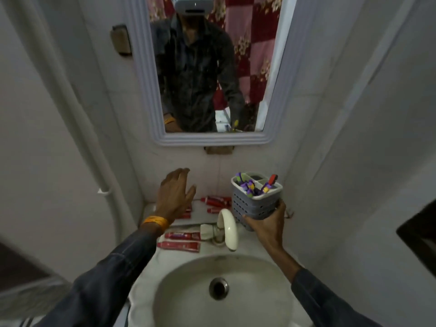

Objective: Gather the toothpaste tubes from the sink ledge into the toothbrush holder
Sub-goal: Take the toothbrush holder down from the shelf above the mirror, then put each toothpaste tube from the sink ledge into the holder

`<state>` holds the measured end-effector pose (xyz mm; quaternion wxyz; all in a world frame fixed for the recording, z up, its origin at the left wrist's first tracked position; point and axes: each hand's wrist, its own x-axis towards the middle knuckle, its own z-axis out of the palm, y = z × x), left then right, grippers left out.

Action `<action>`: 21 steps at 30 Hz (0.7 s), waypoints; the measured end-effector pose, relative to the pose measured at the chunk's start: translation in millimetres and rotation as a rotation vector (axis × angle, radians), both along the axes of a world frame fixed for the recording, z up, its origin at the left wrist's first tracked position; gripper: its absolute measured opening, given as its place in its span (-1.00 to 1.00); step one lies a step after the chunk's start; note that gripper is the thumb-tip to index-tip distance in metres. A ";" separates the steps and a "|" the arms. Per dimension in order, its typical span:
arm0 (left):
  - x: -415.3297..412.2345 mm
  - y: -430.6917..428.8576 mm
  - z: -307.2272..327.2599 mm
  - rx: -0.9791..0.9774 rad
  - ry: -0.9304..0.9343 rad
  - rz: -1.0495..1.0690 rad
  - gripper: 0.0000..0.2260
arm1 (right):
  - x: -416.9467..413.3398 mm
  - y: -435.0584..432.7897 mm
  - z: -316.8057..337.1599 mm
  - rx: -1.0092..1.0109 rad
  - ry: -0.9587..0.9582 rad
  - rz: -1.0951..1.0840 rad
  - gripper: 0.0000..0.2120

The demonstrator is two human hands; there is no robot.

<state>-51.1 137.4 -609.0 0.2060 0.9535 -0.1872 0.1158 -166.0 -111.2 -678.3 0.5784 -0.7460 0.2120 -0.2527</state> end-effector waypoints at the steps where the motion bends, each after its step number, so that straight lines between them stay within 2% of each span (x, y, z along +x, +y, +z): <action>1: -4.5 2.3 -10.6 0.019 0.065 -0.003 -0.49 | -1.6 -1.2 -8.8 0.028 0.019 0.007 0.17; 5: -9.7 20.1 -51.9 0.083 0.253 0.027 -0.54 | -10.3 -1.6 -43.7 0.107 0.081 0.009 0.25; 11: -6.0 40.5 -90.1 0.092 0.380 0.061 -0.69 | -27.6 0.2 -66.8 0.057 0.052 -0.001 0.24; 14: 2.5 44.3 -104.0 0.100 0.377 0.081 -0.70 | -29.5 4.3 -72.1 0.029 0.032 0.004 0.10; 17: 14.7 46.4 -115.1 0.124 0.318 0.137 -0.65 | -30.1 5.9 -83.6 0.008 0.059 -0.002 0.12; 21: 41.1 49.5 -122.7 0.134 0.252 0.184 -0.68 | -35.4 4.0 -93.4 0.022 0.076 -0.015 0.15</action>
